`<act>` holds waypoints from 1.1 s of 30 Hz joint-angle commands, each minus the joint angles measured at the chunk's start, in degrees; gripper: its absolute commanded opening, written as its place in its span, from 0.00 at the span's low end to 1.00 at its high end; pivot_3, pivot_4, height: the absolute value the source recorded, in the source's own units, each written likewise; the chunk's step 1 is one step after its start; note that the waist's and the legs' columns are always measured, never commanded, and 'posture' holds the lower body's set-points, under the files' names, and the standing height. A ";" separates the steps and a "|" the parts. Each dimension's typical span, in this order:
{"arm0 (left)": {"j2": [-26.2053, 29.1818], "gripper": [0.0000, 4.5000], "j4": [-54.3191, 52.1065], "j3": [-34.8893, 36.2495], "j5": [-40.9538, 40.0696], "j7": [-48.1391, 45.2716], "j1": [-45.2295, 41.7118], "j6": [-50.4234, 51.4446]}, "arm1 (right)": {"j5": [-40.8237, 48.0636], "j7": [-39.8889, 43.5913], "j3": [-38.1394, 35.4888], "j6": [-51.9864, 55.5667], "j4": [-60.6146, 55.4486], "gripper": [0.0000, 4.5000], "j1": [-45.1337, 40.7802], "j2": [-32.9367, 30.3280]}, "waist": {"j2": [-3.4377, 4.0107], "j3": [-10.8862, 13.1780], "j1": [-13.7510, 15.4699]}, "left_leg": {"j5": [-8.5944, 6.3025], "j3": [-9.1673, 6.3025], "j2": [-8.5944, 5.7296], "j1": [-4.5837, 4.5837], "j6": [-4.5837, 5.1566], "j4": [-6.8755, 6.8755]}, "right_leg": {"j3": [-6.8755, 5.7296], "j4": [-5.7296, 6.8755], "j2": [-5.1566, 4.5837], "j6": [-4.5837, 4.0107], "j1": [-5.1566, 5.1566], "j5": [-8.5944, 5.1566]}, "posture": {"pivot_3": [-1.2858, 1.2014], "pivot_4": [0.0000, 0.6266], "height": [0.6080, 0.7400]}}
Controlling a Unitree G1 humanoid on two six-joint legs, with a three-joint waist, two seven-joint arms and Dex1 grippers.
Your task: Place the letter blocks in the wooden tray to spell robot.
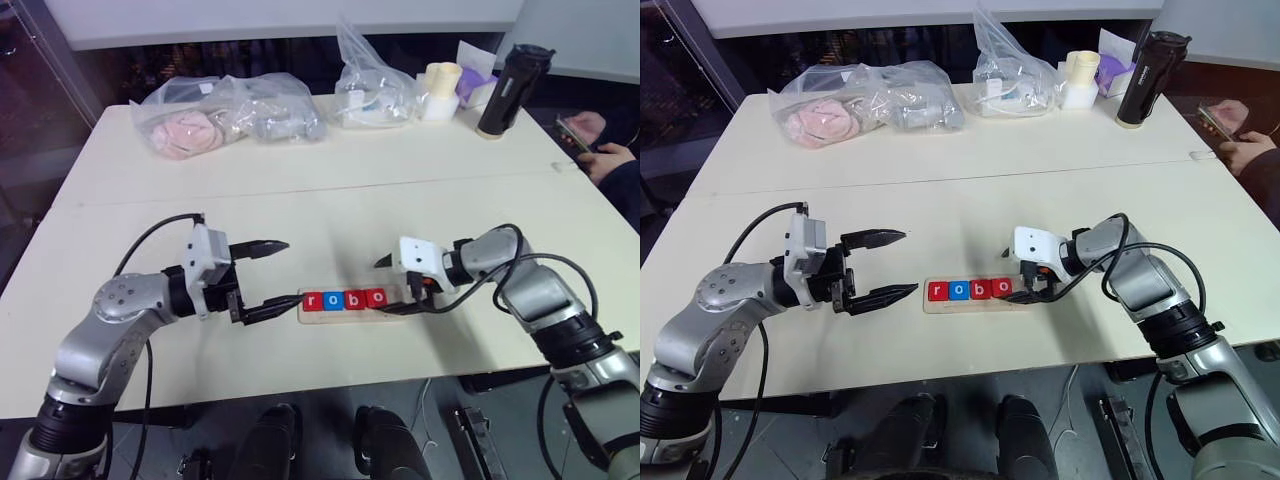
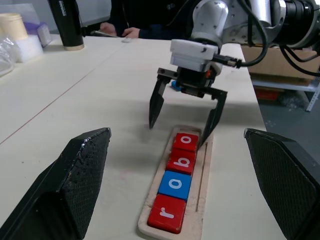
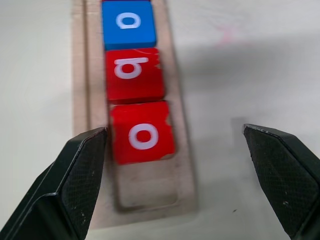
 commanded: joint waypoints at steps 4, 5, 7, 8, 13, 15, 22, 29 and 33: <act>-0.43 1.00 -1.41 -0.15 -0.04 -0.05 -1.11 -0.72 | 3.96 1.46 -6.53 4.10 -7.25 0.98 1.28 -5.04 | 0.00 0.00 0.05 | 0.00 0.00 0.00 0.00 0.00 0.01 | 0.00 0.00 -0.01 0.00 0.01 0.00 | 0.52 0.24 1.00; -0.50 1.00 -1.34 -0.22 0.03 -0.08 -1.13 -0.80 | 3.93 0.55 -7.47 4.00 -7.45 0.98 1.74 -5.38 | 0.00 0.00 0.03 | 0.00 0.00 0.00 0.00 0.00 0.01 | 0.00 0.00 -0.01 0.00 0.01 0.00 | 0.52 0.24 1.00; -0.62 1.00 -1.22 -0.39 0.14 -0.10 -1.15 -0.92 | 3.32 -1.27 -8.71 3.39 -7.24 0.98 2.57 -5.71 | 0.00 0.00 0.02 | 0.00 0.00 0.00 0.01 0.00 0.00 | 0.00 0.00 -0.01 -0.01 0.01 0.00 | 0.52 0.24 1.00; -0.69 1.00 -1.17 -0.49 0.17 -0.12 -1.15 -0.97 | 2.51 -2.41 -9.13 2.99 -6.79 0.98 3.02 -5.95 | 0.00 0.00 0.02 | 0.00 0.00 0.01 0.01 0.00 0.01 | 0.00 0.00 -0.02 -0.01 0.02 -0.01 | 0.52 0.24 1.00; -0.99 1.00 -0.93 -0.73 0.26 -0.08 -1.54 -1.02 | -2.14 -12.04 -12.03 3.64 -3.25 0.98 3.84 -6.34 | 0.00 0.00 0.02 | 0.00 0.00 0.01 0.01 0.00 0.00 | 0.01 0.00 -0.02 -0.03 0.01 -0.02 | 0.52 0.24 1.00; -1.08 1.00 -0.94 -0.66 0.26 -0.04 -1.61 -1.02 | -3.46 -17.03 -14.14 8.61 -3.30 0.98 4.38 -6.11 | 0.00 0.00 0.04 | 0.00 0.01 0.00 0.01 0.00 0.01 | 0.01 0.01 -0.02 -0.09 0.01 -0.05 | 0.52 0.24 1.00; -1.53 1.00 -0.42 -1.00 0.70 -0.43 -1.17 -1.63 | -5.48 -34.42 -22.67 43.84 -18.60 0.98 5.04 1.61 | 0.01 -0.02 -0.10 | 0.00 0.00 0.03 0.00 -0.01 -0.02 | 0.13 0.04 -0.05 -0.15 -0.04 -0.07 | 0.52 0.24 1.00; -2.85 1.00 1.79 -2.32 1.50 -1.13 -3.05 -2.38 | -14.59 -54.57 -30.74 74.48 -30.02 0.98 1.89 23.97 | 0.05 -0.08 0.19 | 0.09 -0.01 0.02 0.01 -0.14 -0.01 | 0.16 0.32 0.02 -0.23 -0.15 -0.04 | 0.52 0.24 1.00; -3.03 1.00 1.94 -2.39 1.64 -1.37 -3.22 -2.45 | -19.08 -61.47 -34.03 74.48 -30.47 0.98 1.80 32.34 | 0.07 -0.09 -0.08 | 0.10 0.02 -0.03 0.01 -0.13 -0.01 | 0.11 0.31 0.02 -0.22 -0.15 -0.04 | 0.52 0.24 1.00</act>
